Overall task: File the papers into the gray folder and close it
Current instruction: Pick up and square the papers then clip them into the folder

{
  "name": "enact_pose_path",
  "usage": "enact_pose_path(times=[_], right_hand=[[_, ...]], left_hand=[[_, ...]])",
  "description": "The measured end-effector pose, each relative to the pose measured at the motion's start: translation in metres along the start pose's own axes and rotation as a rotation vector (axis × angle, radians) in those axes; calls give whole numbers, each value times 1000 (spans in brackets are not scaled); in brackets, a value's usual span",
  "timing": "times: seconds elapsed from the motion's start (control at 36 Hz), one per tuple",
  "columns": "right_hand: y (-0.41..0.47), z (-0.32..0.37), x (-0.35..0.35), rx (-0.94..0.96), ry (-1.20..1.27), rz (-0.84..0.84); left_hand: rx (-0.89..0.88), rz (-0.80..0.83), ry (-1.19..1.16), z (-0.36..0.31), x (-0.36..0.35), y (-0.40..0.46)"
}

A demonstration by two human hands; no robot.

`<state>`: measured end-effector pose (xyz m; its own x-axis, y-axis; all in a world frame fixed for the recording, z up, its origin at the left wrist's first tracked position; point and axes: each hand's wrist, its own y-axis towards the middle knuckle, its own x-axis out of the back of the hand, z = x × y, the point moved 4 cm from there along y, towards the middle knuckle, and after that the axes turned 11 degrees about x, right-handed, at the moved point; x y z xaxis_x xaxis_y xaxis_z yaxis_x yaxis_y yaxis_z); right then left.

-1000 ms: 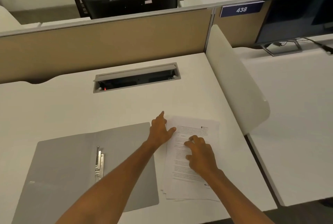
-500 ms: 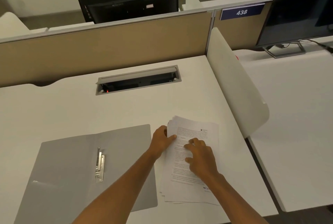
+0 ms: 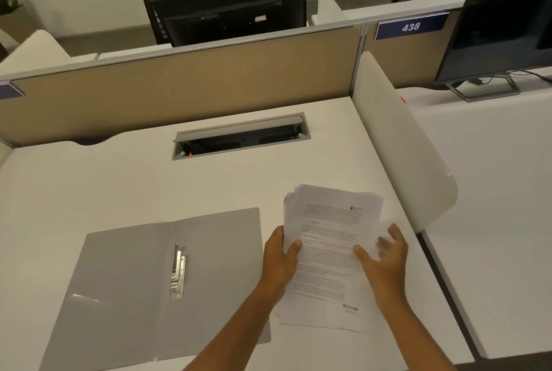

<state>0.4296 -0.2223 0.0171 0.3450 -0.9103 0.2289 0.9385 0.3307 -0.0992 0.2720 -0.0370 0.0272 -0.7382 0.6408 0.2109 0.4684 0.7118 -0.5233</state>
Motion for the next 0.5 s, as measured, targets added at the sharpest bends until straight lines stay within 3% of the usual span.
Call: enact_pose_path(times=[0.08, 0.17, 0.36, 0.5], right_hand=[[9, 1, 10, -91, 233, 151], [14, 16, 11, -67, 305, 279], [12, 85, 18, 207, 325, 96], [-5, 93, 21, 275, 270, 14]], left_hand=[[-58, 13, -45, -13, 3, -4], [-128, 36, -49, -33, 3, -6], [-324, 45, -141, -92, 9, -23], [-396, 45, -139, -94, 9, -35]])
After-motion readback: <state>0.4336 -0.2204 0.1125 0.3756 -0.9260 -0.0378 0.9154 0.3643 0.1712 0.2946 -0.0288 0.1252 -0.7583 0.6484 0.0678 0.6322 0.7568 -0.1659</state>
